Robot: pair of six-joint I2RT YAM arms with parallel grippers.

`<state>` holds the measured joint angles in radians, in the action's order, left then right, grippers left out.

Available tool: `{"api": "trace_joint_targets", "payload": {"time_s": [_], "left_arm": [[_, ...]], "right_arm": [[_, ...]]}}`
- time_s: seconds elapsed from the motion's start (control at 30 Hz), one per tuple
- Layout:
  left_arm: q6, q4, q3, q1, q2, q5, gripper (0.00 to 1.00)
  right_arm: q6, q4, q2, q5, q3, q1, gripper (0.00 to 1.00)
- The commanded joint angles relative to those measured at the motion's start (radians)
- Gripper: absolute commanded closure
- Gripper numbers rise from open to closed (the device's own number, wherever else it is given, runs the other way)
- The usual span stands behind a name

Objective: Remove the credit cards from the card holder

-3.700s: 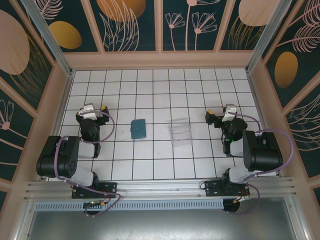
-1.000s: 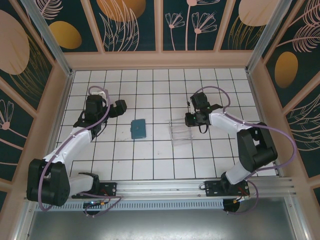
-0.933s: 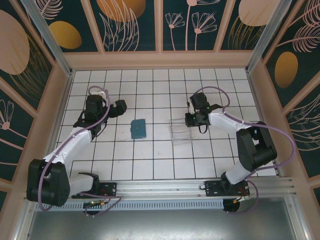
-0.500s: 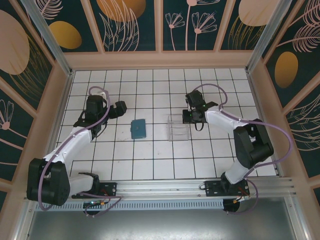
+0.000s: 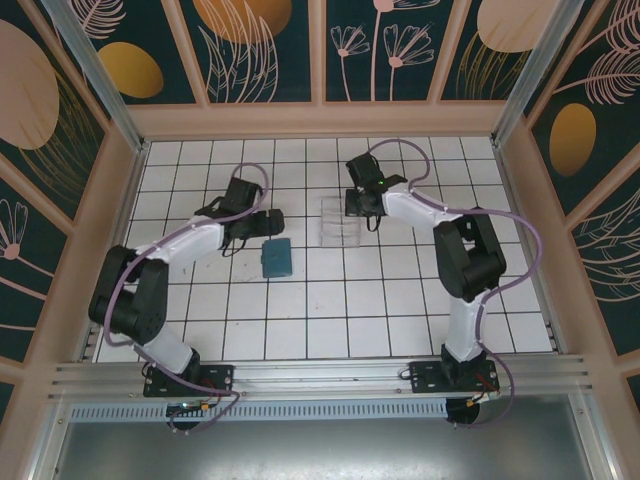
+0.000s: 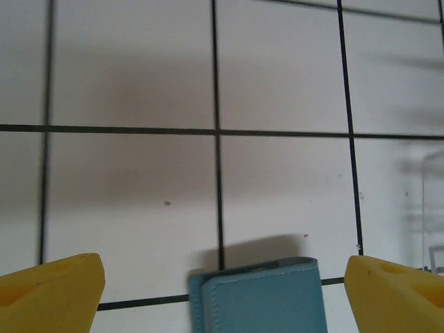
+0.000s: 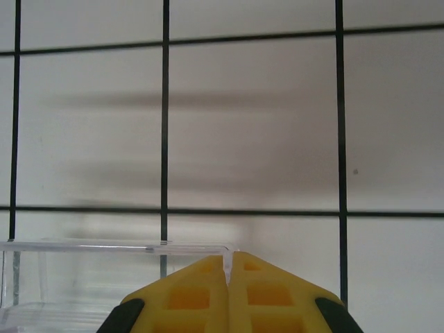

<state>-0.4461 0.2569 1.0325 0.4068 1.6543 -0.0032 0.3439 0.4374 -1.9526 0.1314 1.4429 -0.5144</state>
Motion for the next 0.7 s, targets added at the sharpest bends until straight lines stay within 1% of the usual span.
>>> {"api": "trace_joint_targets", "payload": {"time_s": [0.0,0.1,0.27,0.37,0.43,0.67], "left_arm": [[0.014,0.087,0.071,0.047,0.067,-0.038,0.11],[0.002,0.115,0.116,0.078,0.135,-0.066,0.11],[-0.012,0.159,0.147,0.092,0.199,-0.127,0.12],[-0.01,0.169,0.143,0.096,0.223,-0.127,0.12],[-0.008,0.172,0.138,0.099,0.233,-0.119,0.15],[-0.027,0.176,0.09,0.121,0.224,-0.085,0.24]], "right_arm": [[-0.021,0.065,-0.049,0.052,0.083,-0.009,0.96],[-0.025,0.075,-0.062,0.059,0.098,-0.008,0.95],[-0.029,0.077,-0.059,0.032,0.098,-0.009,0.84],[-0.031,0.08,-0.051,0.02,0.098,-0.009,0.77],[-0.027,0.08,-0.032,0.015,0.093,-0.009,0.73],[-0.017,0.086,0.086,0.003,0.052,-0.01,0.67]]}}
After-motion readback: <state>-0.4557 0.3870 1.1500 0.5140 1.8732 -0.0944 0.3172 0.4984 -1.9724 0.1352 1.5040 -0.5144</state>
